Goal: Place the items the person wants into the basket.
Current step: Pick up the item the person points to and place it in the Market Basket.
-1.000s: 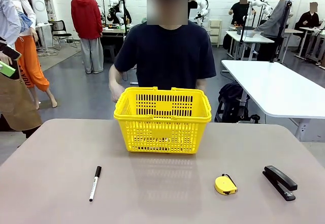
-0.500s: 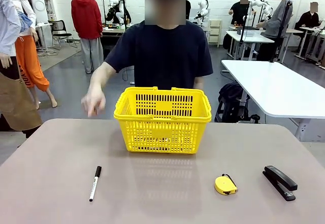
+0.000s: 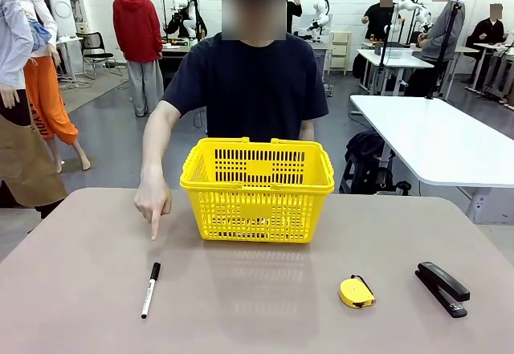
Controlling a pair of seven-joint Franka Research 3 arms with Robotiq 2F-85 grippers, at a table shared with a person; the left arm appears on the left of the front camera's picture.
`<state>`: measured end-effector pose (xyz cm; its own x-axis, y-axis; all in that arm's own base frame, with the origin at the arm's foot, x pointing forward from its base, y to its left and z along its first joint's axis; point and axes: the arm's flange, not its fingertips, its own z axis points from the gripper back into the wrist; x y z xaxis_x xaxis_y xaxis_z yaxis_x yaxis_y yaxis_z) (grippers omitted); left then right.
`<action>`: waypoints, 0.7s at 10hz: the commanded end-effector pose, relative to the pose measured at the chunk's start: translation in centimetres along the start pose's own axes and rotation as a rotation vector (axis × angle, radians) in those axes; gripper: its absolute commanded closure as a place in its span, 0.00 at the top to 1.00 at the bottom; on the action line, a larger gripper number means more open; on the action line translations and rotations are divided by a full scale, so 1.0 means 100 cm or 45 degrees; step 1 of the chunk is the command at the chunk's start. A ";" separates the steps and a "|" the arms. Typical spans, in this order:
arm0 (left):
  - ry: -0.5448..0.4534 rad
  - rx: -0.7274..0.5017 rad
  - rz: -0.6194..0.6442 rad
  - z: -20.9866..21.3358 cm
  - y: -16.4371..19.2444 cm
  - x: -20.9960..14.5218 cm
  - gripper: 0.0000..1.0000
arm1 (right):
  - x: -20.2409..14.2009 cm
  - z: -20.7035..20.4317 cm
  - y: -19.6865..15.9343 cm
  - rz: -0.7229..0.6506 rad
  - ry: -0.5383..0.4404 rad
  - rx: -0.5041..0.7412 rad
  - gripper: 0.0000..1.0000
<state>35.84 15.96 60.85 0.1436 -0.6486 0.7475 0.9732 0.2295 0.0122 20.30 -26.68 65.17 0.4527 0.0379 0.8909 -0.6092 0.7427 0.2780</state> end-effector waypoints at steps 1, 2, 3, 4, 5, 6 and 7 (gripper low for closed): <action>-0.026 -0.001 -0.024 0.002 -0.002 0.001 1.00 | 0.001 -0.001 0.000 0.018 -0.025 0.014 1.00; -0.026 -0.001 -0.024 0.002 -0.002 0.001 1.00 | 0.001 -0.001 0.000 0.018 -0.025 0.014 1.00; -0.026 -0.001 -0.024 0.002 -0.002 0.001 1.00 | 0.001 -0.001 0.000 0.018 -0.025 0.014 1.00; -0.026 -0.001 -0.024 0.002 -0.002 0.001 1.00 | 0.001 -0.001 0.000 0.018 -0.025 0.014 1.00; -0.026 -0.001 -0.024 0.002 -0.002 0.001 1.00 | 0.001 -0.001 0.000 0.018 -0.025 0.014 1.00; -0.026 -0.001 -0.024 0.002 -0.002 0.001 1.00 | 0.001 -0.001 0.000 0.018 -0.025 0.014 1.00; -0.001 0.000 0.006 0.000 -0.002 0.003 1.00 | 0.001 -0.001 0.000 0.018 -0.025 0.014 1.00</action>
<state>35.62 15.73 61.09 0.1497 -0.6483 0.7465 0.9723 0.2336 0.0078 20.30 -26.68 65.17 0.4525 0.0382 0.8910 -0.6093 0.7427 0.2777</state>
